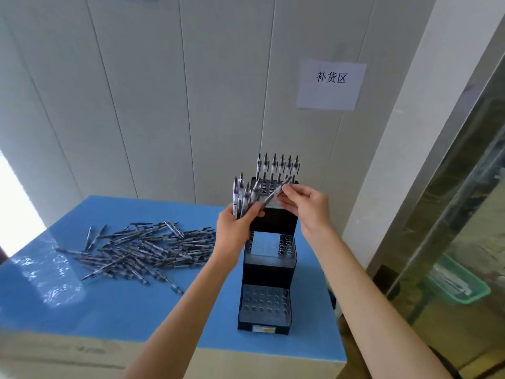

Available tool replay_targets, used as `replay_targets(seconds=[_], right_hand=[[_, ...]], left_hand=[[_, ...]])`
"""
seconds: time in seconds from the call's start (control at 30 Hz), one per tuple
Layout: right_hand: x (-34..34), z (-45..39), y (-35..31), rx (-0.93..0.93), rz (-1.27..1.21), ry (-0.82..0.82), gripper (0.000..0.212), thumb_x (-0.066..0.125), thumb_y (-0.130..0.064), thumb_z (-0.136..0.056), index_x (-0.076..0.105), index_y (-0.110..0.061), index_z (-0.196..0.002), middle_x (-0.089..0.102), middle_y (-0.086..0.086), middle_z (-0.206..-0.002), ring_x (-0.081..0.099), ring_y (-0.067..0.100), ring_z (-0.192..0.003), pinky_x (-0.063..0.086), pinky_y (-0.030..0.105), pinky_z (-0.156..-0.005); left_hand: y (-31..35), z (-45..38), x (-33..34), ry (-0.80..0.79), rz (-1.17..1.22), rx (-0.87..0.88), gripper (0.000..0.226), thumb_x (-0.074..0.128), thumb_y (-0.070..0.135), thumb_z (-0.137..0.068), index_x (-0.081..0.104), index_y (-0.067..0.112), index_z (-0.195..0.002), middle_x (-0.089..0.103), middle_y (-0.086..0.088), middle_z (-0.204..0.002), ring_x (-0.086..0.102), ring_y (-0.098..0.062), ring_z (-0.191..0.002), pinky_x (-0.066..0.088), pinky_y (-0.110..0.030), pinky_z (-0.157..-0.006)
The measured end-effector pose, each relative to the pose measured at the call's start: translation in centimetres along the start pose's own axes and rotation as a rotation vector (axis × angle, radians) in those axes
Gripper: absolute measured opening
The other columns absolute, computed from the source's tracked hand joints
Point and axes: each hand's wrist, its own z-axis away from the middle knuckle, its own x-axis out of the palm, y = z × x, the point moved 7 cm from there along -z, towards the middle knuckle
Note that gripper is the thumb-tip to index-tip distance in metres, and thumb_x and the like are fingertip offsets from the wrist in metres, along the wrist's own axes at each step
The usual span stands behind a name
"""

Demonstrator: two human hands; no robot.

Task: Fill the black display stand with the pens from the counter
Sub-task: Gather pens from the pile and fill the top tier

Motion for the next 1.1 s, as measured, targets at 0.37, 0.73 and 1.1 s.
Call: replay_targets(seconds=[0.37, 0.73, 1.1], right_hand=[[2.9, -8.2, -5.3, -0.432, 0.461, 0.161, 0.011, 0.068, -0.008, -0.092, 0.073, -0.017, -0.086, 0.075, 0.004, -0.075, 0.074, 0.019, -0.066, 0.063, 0.042, -0.07], [6.0, -10.2, -3.9, -0.496, 0.703, 0.029, 0.008, 0.071, -0.009, -0.091, 0.077, -0.008, -0.096, 0.076, 0.004, -0.078, 0.074, 0.014, -0.067, 0.063, 0.039, -0.072], [6.8, -11.2, -0.9, -0.417, 0.882, -0.066, 0.007, 0.074, -0.014, -0.088, 0.079, -0.012, -0.084, 0.075, 0.001, -0.07, 0.073, 0.017, -0.067, 0.061, 0.044, -0.078]], left_hand=[[-1.7, -3.2, -5.5, 0.166, 0.006, -0.041, 0.027, 0.058, 0.036, -0.103, 0.063, 0.015, -0.087, 0.069, -0.01, -0.077, 0.05, -0.022, -0.059, 0.038, -0.034, -0.052], [-1.1, -4.1, -5.8, 0.083, -0.036, 0.002, 0.025, 0.058, 0.034, -0.104, 0.064, 0.009, -0.105, 0.069, 0.005, -0.073, 0.037, -0.012, -0.047, 0.033, -0.025, -0.044], [-1.8, -4.9, -5.4, 0.086, 0.033, -0.029, 0.025, 0.064, 0.028, -0.1, 0.071, 0.005, -0.102, 0.064, -0.007, -0.078, 0.042, -0.016, -0.052, 0.031, -0.027, -0.046]])
